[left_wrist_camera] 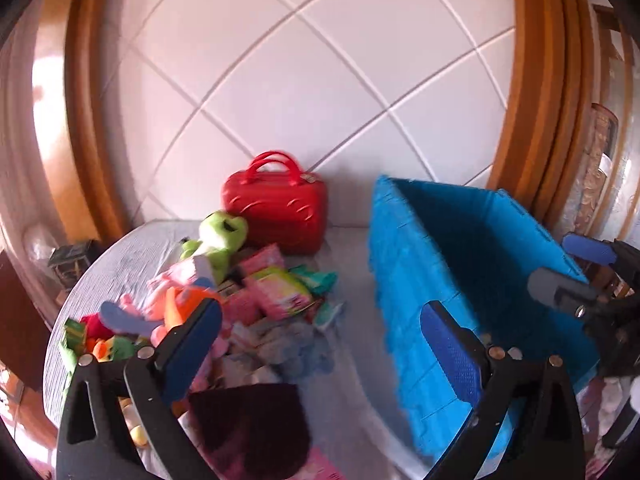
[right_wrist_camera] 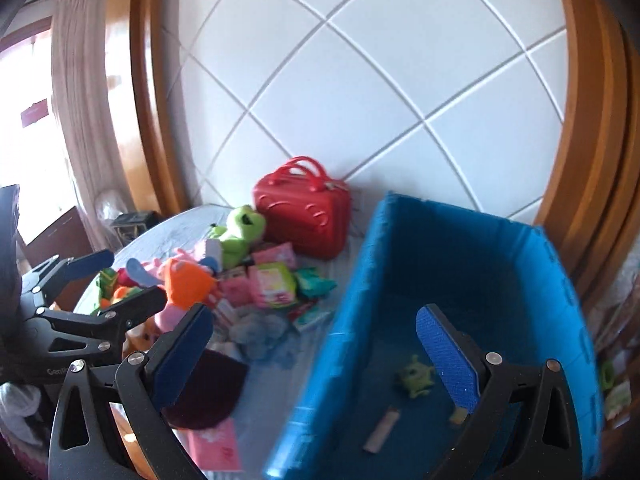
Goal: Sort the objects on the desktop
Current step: 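Lift both open tools out of the crate and move back toward the pile, then move both tools over the pile toward the brown teddy bear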
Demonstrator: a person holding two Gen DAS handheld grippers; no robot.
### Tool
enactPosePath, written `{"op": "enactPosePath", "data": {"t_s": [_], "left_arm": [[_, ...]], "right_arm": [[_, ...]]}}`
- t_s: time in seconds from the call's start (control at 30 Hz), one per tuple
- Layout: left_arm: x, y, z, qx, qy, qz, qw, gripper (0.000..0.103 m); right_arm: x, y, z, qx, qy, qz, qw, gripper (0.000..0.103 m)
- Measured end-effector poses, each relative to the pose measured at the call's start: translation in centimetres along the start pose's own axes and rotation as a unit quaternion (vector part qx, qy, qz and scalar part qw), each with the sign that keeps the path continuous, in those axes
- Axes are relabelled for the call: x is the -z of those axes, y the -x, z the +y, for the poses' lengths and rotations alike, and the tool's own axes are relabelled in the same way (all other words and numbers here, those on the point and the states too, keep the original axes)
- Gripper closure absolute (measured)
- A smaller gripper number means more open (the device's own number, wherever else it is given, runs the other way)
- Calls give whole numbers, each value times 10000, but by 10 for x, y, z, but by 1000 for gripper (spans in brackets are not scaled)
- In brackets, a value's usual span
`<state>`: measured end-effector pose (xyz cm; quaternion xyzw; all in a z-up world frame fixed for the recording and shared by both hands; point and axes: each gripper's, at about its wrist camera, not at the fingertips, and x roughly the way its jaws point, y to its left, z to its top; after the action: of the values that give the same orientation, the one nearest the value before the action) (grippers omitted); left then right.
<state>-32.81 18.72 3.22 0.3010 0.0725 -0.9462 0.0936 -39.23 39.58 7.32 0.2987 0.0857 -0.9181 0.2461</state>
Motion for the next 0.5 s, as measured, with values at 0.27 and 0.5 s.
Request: {"op": "enactPosePath", "data": {"t_s": [0.27,0.5], "left_arm": [[83,13,155,-435,-56,479,9979,2],[135,0,223,-607,139,963,9934,2]], "right_arm": [[33,-50,136,-259,-173,454,9985,0],[81,-99,191,-412,-457,1291,9897,0]]}}
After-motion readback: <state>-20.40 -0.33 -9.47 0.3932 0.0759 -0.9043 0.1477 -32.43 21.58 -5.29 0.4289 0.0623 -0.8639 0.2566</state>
